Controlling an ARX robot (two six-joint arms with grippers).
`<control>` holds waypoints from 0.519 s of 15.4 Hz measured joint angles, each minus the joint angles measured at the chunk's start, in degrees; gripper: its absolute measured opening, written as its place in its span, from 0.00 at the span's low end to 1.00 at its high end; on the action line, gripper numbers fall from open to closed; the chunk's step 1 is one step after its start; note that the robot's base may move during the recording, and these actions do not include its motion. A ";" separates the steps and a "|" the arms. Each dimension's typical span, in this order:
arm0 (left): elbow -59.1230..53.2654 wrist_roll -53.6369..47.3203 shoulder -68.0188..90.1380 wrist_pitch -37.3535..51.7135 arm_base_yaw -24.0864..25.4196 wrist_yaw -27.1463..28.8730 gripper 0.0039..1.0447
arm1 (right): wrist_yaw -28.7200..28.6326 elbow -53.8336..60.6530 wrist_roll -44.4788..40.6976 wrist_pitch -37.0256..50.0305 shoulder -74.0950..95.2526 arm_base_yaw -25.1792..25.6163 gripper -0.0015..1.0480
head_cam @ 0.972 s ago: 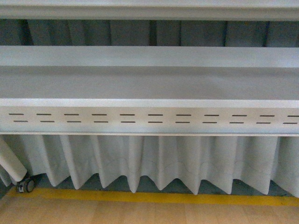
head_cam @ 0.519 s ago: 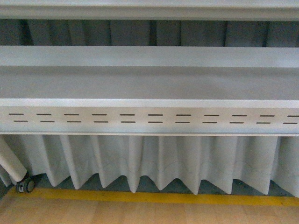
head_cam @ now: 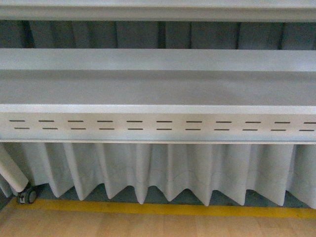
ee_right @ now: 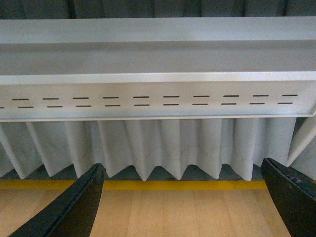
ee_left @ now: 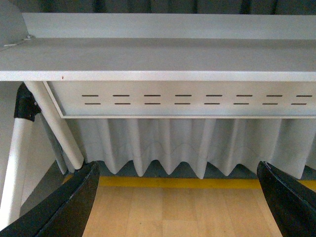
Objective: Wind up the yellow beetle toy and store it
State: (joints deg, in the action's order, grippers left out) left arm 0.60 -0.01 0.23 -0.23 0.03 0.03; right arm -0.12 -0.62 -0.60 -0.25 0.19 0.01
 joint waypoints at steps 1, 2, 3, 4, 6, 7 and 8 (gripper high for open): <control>0.00 -0.02 0.00 0.00 0.00 0.00 0.94 | 0.02 0.00 0.00 0.00 0.00 0.00 0.94; 0.00 0.00 0.00 0.00 0.00 0.00 0.94 | 0.00 0.00 0.00 0.00 0.00 0.00 0.94; 0.00 -0.02 0.00 0.00 0.00 0.00 0.94 | 0.00 0.00 0.00 0.00 0.00 0.00 0.94; 0.00 0.00 0.00 0.00 0.00 0.00 0.94 | 0.02 0.00 0.00 0.00 0.00 0.00 0.94; 0.00 0.00 0.00 0.00 0.00 0.00 0.94 | 0.00 0.00 0.00 0.00 0.00 0.00 0.94; 0.00 0.00 0.00 0.00 0.00 0.00 0.94 | 0.00 0.00 0.00 0.00 0.00 0.00 0.94; 0.00 0.00 0.00 0.00 0.00 0.00 0.94 | 0.00 0.00 0.00 0.00 0.00 0.00 0.94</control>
State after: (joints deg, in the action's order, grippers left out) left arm 0.60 -0.01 0.23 -0.23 0.03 0.03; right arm -0.12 -0.62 -0.60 -0.25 0.19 0.01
